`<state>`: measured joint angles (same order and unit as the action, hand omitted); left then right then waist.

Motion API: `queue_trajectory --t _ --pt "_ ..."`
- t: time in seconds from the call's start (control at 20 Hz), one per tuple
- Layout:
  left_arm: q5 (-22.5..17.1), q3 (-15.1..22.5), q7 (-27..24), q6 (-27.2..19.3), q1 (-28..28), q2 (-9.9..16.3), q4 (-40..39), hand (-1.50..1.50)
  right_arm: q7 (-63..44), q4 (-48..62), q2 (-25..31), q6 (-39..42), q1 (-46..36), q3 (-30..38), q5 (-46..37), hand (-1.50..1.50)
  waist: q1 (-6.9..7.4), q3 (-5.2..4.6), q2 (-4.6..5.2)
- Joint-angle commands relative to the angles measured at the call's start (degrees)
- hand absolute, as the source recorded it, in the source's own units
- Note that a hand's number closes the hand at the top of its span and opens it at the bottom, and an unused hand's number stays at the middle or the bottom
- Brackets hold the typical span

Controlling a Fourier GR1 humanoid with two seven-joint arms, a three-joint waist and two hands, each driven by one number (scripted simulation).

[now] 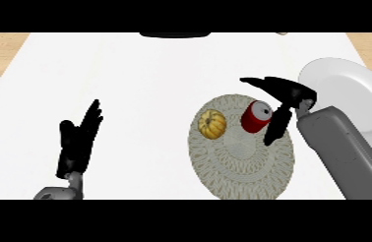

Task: Pick the can from the placemat and place it in the plate

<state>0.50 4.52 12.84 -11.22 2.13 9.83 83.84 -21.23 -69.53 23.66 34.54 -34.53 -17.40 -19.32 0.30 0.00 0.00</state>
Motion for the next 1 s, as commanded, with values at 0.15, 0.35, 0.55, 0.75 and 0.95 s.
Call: queue_trajectory --t 0.15,0.35,0.55,0.75,0.95 --pt "0.6 -2.5 -1.0 2.1 1.6 0.1 -1.7 0.0 2.1 2.6 -5.0 -0.4 1.3 1.5 -7.0 -1.5 -0.02 0.0 0.04" --pt "3.9 0.5 3.7 -0.8 -2.0 -2.0 6.4 0.0 2.0 0.4 -4.1 2.6 2.3 4.8 -7.4 -1.5 -0.01 0.01 -0.04" --pt "4.7 0.1 2.1 -0.4 0.5 -2.4 2.1 0.0 7.2 2.1 -3.6 2.7 -1.4 3.7 -10.9 1.5 0.08 0.01 0.03" --pt "3.4 -1.3 3.3 1.4 0.9 -2.0 1.9 0.0 14.1 8.4 -5.5 -4.8 -0.7 3.2 -17.1 1.5 0.18 0.02 0.06" --pt "2.3 -3.3 2.2 2.2 1.2 -1.2 1.9 0.0 16.7 11.7 -5.3 -10.3 -1.4 4.7 -20.5 1.5 0.25 0.02 0.11"
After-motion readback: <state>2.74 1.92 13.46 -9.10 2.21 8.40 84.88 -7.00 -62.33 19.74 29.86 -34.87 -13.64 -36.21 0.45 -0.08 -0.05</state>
